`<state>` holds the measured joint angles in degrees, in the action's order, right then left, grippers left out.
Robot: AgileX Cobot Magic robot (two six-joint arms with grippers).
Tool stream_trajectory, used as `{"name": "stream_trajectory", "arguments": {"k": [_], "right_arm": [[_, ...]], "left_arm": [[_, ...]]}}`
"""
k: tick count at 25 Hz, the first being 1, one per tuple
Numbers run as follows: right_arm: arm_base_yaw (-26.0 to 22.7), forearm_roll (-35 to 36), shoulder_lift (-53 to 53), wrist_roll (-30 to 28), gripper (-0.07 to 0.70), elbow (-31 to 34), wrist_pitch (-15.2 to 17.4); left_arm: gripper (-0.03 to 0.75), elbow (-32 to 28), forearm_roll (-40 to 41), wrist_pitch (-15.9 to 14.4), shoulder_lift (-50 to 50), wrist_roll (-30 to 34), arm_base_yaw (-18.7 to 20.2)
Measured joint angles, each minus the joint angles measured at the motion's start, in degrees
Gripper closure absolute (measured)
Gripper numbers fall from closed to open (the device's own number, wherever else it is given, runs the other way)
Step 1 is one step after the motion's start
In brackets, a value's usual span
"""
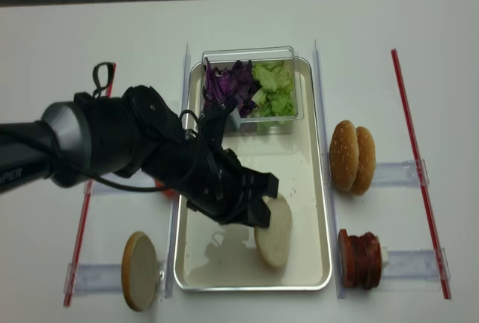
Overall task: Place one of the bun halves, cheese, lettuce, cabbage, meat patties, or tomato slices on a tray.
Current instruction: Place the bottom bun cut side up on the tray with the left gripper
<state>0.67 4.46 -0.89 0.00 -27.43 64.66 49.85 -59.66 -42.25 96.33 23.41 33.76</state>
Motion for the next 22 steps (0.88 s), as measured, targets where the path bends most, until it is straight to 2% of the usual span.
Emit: {"name": "stream_trajectory", "arguments": {"k": [10,22], "right_arm": [[0.0,0.0,0.0,0.0,0.126,0.0,0.0],[0.0,0.0,0.0,0.0,0.126,0.0,0.0]], "left_arm": [[0.671,-3.31,-3.37,2.86,0.0,4.6,-3.16],[0.671,-3.45,-3.78,2.98,3.17,5.65,-3.94]]}}
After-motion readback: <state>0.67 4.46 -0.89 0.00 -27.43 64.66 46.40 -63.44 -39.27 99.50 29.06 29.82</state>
